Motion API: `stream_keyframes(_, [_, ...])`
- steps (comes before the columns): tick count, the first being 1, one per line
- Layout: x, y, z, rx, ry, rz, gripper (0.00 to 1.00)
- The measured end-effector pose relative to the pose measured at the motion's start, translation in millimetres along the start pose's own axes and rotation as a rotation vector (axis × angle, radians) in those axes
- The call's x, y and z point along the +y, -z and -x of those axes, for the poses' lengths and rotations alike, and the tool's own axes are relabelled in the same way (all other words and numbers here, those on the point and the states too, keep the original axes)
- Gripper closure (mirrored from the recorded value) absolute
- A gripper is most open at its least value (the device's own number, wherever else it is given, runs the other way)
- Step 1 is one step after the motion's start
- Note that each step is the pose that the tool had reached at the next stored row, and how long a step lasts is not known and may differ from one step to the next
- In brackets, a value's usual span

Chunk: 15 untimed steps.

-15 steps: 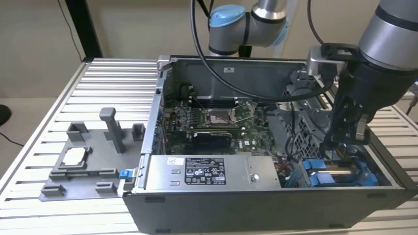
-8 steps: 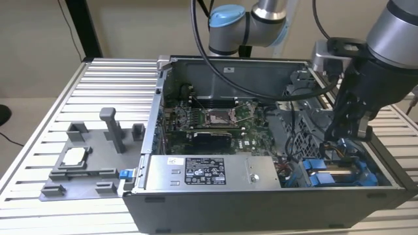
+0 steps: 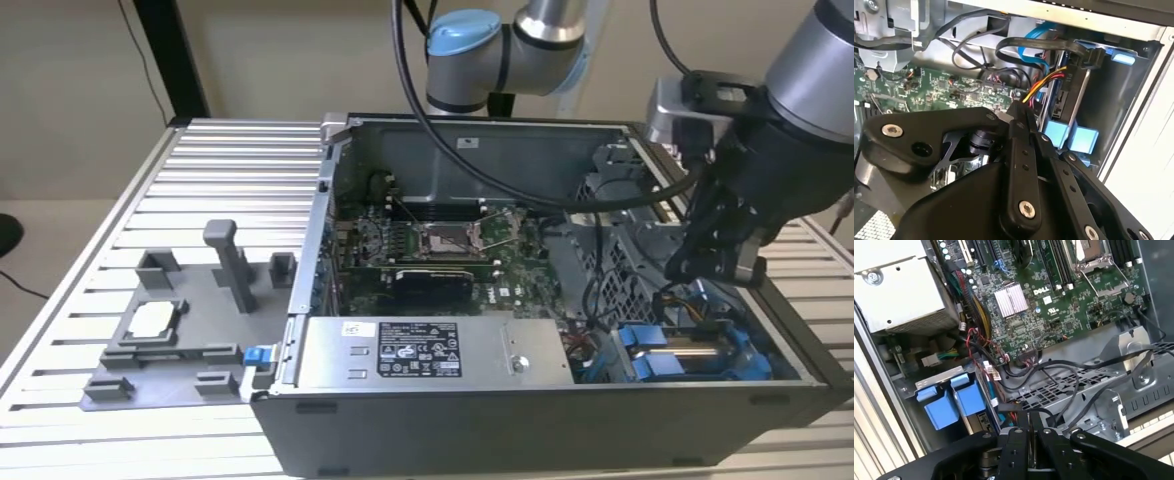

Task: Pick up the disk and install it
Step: 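Insert the second disk wire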

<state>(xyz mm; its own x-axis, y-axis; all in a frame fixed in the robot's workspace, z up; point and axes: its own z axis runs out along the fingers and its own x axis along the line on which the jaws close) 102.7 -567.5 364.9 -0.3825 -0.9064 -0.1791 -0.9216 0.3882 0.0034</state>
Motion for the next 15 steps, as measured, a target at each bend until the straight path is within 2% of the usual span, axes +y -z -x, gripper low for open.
stream_keyframes(2, [-3.6,0.3,-1.8,-0.0055,0.000,0.0023,1.00])
stream_keyframes(6, [-11.2,1.5,-6.3,-0.0101,-0.001,0.0047,1.00])
stream_keyframes(10, [-18.9,3.1,-12.8,-0.0122,-0.001,0.0072,1.00])
stream_keyframes(15, [-26.7,5.4,-25.8,-0.0120,-0.002,0.0105,1.00])
